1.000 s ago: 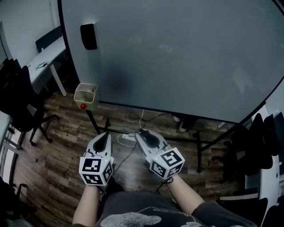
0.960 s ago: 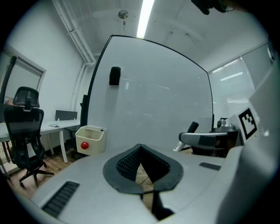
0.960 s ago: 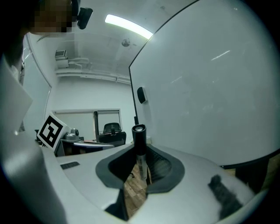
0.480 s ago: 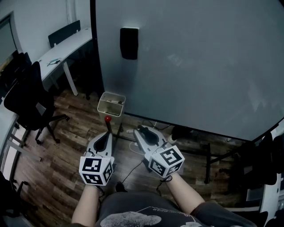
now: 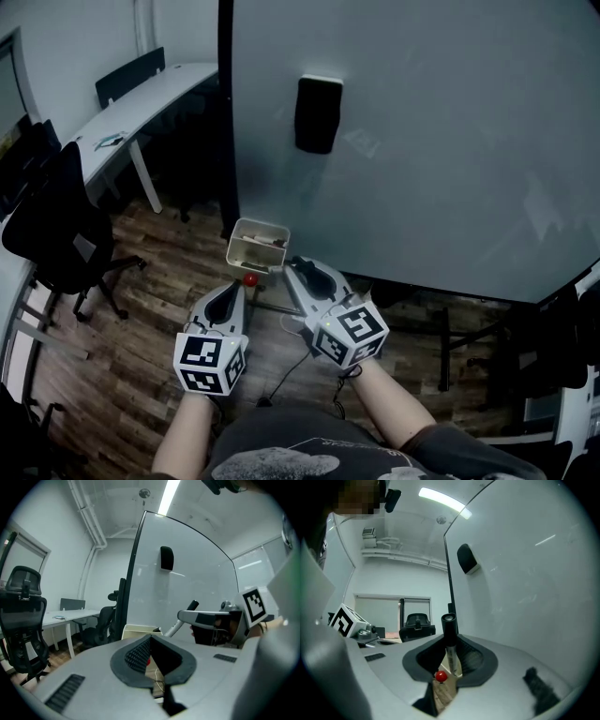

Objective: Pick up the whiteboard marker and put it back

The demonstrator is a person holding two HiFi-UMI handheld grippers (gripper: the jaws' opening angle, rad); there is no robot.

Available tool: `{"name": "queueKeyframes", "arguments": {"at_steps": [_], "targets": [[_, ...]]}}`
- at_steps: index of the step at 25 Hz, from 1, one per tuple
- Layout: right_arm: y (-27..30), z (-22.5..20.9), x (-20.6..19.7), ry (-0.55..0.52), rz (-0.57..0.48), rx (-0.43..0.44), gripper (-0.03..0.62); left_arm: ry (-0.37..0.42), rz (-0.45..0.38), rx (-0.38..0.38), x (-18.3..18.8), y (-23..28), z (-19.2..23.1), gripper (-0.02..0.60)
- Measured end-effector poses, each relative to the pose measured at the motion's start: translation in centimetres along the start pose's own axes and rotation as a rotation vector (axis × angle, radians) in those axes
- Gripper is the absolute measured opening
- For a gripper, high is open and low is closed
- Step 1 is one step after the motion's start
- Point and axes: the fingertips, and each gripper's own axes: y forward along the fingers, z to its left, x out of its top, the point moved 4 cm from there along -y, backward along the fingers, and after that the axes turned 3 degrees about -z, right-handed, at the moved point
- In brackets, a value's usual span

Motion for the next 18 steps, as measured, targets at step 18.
{"name": "queueKeyframes", "arguments": {"at_steps": [18], "targets": [[4.9,-0.9,-5.5,-0.006,0.139,-0.057,0.080,-0.011,0.034,-0.050,-0.8,3.2,3.7,0.014]]}}
